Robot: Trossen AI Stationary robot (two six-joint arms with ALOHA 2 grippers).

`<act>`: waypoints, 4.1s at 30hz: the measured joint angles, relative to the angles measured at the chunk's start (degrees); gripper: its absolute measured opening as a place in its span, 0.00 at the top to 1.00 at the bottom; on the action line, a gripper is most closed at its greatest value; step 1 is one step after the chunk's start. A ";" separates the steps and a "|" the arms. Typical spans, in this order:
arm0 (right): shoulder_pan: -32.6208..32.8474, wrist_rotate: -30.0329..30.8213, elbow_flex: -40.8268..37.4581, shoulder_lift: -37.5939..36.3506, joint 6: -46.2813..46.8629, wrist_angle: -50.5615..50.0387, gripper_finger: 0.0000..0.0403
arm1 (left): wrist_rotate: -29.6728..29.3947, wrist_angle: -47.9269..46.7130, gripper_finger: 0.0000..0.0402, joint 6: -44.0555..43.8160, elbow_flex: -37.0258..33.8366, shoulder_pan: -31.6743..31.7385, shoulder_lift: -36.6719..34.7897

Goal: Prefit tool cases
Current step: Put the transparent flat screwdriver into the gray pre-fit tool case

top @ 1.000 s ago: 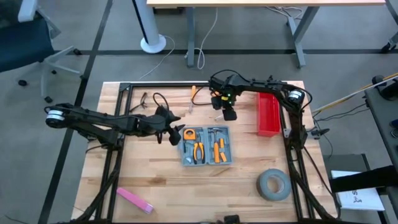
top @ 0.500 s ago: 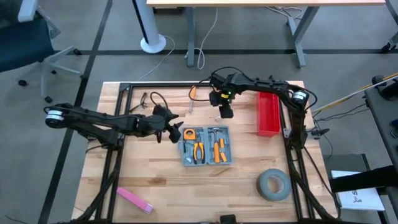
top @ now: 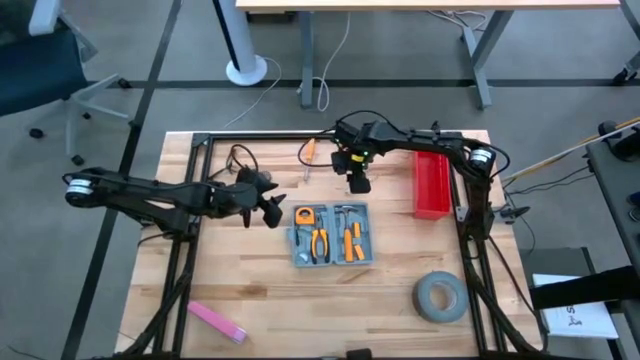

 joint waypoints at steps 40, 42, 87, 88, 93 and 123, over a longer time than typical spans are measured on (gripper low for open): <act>0.03 2.08 -5.95 8.36 -4.41 0.68 0.70 | 1.82 -9.75 0.49 -8.25 0.00 -0.06 -1.41; 0.16 2.97 -5.95 8.38 -4.35 0.86 0.74 | 1.81 -9.71 0.49 -8.25 0.00 -0.06 -1.41; 21.48 0.11 -6.24 -3.49 -1.31 -0.76 0.93 | 1.74 -7.54 0.49 -8.45 0.00 -0.06 -1.41; 22.12 0.11 -6.24 -3.48 -2.03 -0.63 0.93 | 1.74 -7.52 0.49 -8.45 0.00 -0.06 -1.41; 24.03 0.07 -6.24 -3.38 -4.20 0.75 0.91 | 1.74 -7.23 0.49 -8.47 0.00 -0.06 -1.41; 26.94 0.54 -12.05 -3.31 -20.62 -2.64 0.91 | 3.27 -3.53 0.49 -12.65 0.02 -0.09 -1.41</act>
